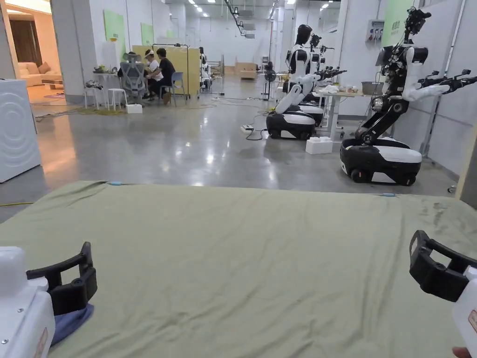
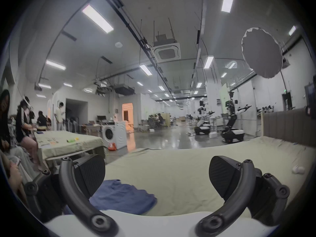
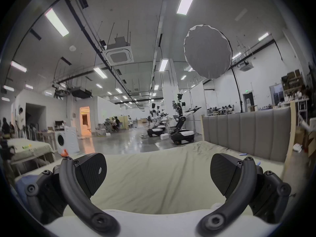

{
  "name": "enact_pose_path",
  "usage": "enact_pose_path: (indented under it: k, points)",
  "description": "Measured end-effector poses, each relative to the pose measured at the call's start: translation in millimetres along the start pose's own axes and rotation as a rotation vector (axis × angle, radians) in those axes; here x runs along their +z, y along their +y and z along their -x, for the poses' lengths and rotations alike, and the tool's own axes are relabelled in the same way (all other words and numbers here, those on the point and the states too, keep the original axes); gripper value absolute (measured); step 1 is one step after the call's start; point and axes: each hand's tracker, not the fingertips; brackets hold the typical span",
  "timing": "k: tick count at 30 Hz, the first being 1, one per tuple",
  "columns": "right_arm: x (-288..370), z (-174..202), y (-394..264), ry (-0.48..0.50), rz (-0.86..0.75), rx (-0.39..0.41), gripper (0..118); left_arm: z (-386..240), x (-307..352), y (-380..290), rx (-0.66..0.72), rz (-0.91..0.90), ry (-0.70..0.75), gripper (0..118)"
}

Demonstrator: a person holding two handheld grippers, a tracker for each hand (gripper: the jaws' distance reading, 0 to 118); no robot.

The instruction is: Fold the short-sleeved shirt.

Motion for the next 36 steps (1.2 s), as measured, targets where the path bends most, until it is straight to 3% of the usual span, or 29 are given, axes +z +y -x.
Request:
enact_pose_path:
  k: [2,11,16,25,36]
  points:
    - [0,5,-4,-0.010,0.002,0.058,118,-5,1,-3,-0.064,-0.011,0.024,118]
    - [6,19,-1,0.002,0.037,0.054,118,-5,-5,-3,0.002,0.036,-0.037,118]
    - [-1,22,-4,-0.014,0.058,0.141,118,-11,0,-5,-0.023,0.020,-0.057,118]
    - [-13,18,-4,0.000,0.115,0.042,118,-17,1,-1,-0.017,-0.004,-0.092,118]
    - [-20,13,-8,-0.005,0.151,0.067,118,-22,1,1,-0.028,-0.008,-0.107,118]
